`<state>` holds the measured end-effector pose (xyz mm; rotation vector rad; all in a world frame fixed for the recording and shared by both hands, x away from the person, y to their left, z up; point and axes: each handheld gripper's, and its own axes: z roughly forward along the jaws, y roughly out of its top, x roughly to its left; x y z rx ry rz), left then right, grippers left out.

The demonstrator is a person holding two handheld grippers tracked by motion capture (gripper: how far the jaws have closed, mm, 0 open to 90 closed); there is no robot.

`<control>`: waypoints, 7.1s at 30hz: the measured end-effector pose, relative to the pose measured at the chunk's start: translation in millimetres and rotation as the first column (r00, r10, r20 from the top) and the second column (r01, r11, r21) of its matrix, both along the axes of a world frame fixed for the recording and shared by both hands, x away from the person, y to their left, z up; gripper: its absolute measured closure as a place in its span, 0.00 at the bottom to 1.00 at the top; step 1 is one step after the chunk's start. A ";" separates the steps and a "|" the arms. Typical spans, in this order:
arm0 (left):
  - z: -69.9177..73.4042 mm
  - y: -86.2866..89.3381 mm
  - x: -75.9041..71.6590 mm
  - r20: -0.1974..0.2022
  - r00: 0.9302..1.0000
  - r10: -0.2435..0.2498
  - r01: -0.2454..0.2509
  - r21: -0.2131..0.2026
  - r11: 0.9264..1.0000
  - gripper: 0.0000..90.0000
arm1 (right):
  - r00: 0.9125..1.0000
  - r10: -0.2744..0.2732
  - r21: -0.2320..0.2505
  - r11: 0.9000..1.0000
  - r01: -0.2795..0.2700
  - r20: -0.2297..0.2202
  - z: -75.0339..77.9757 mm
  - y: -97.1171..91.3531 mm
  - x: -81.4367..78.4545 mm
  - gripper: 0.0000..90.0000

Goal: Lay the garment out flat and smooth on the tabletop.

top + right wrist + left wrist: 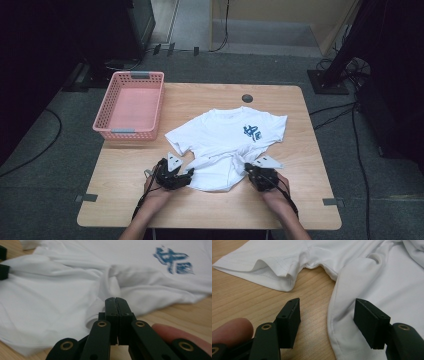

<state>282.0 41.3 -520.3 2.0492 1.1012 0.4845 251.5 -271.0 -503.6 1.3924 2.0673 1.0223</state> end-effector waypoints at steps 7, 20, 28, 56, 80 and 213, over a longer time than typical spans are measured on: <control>0.1 -0.3 0.3 0.000 1.000 0.001 -0.001 0.004 1.000 0.43 | 0.997 -0.073 0.028 0.997 0.074 -0.032 -0.9 -45.5 -18.8 1.00; 0.1 2.2 0.9 -0.004 1.000 0.009 -0.009 -0.016 1.000 0.43 | 0.997 -0.075 -0.036 0.997 0.074 -0.013 10.6 -64.3 -50.4 1.00; 0.0 2.6 -5.2 0.001 1.000 0.002 -0.002 0.003 1.000 0.42 | 0.991 -0.088 -0.043 0.996 0.084 -0.104 -0.3 -104.7 -93.9 1.00; 26.3 -37.3 81.3 -0.056 0.991 0.118 -0.119 -0.012 0.993 0.35 | 0.972 -0.233 0.067 0.970 0.232 0.007 18.4 -74.2 94.4 0.47; 12.0 -38.3 170.0 -0.101 0.947 0.304 -0.296 0.087 0.951 0.34 | 0.961 -0.273 -0.020 0.962 0.273 -0.035 -18.7 -49.1 149.1 0.38; -0.7 16.7 -4.3 -0.010 0.992 0.127 -0.127 0.021 0.992 0.24 | 0.959 -0.270 0.045 0.961 0.274 -0.081 10.0 -43.2 173.1 0.99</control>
